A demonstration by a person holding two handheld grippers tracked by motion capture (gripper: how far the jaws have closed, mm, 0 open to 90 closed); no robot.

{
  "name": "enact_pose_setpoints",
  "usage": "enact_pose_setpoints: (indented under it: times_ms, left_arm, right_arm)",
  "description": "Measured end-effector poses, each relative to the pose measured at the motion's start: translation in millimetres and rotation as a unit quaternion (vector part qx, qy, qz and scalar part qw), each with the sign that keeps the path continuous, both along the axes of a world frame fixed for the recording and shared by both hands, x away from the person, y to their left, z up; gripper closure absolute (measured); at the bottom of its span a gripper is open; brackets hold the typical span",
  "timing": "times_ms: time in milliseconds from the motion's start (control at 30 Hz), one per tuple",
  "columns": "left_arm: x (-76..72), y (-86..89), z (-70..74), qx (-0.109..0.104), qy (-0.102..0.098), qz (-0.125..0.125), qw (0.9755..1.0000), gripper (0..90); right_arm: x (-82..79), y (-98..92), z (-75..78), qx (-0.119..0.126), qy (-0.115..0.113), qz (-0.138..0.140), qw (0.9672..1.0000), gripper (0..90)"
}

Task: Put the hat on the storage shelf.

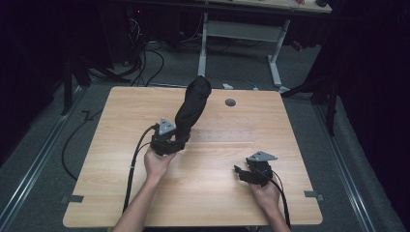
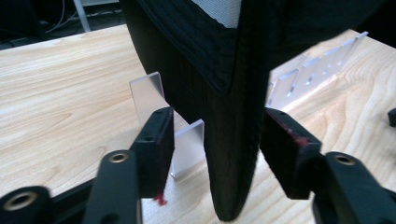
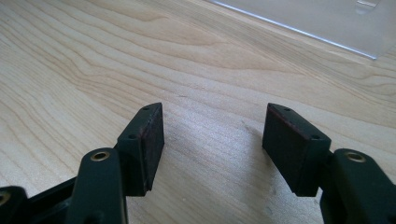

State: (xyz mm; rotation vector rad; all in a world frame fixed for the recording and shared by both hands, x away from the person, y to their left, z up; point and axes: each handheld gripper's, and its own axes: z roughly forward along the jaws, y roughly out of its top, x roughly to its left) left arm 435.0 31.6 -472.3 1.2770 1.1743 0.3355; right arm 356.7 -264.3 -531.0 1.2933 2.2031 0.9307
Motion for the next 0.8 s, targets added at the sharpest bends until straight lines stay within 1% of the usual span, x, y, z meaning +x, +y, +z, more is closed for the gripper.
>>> enact_pose_setpoints:
  times_ms: [33,200,333,433,667,800]
  left_arm:
    - [-1.3,1.4,0.7,0.004,0.000,-0.002,1.0000,43.1]
    - [-9.5,8.8,5.5,0.001,0.002,-0.005,1.0000,40.2]
    - [-16.3,14.8,10.0,-0.003,0.002,-0.010,0.9999,39.6]
    - [-21.3,18.6,13.0,0.002,0.001,-0.017,0.9999,39.5]
    - [-31.1,28.7,18.7,-0.005,0.001,-0.022,0.9997,39.2]
    - [-36.5,34.2,19.4,-0.005,0.005,-0.027,0.9996,38.5]
  right_arm:
    - [0.0,0.0,0.0,0.000,0.000,0.000,1.0000,39.0]
    - [0.0,0.0,0.0,0.000,0.000,0.000,1.0000,39.0]
    - [0.0,0.0,0.0,0.000,0.000,0.000,1.0000,39.0]
    - [0.0,0.0,0.0,0.000,0.000,0.000,1.0000,38.9]
    - [0.0,0.0,0.0,0.000,0.000,0.000,1.0000,38.9]
    - [0.0,0.0,0.0,0.000,0.000,0.000,1.0000,38.9]
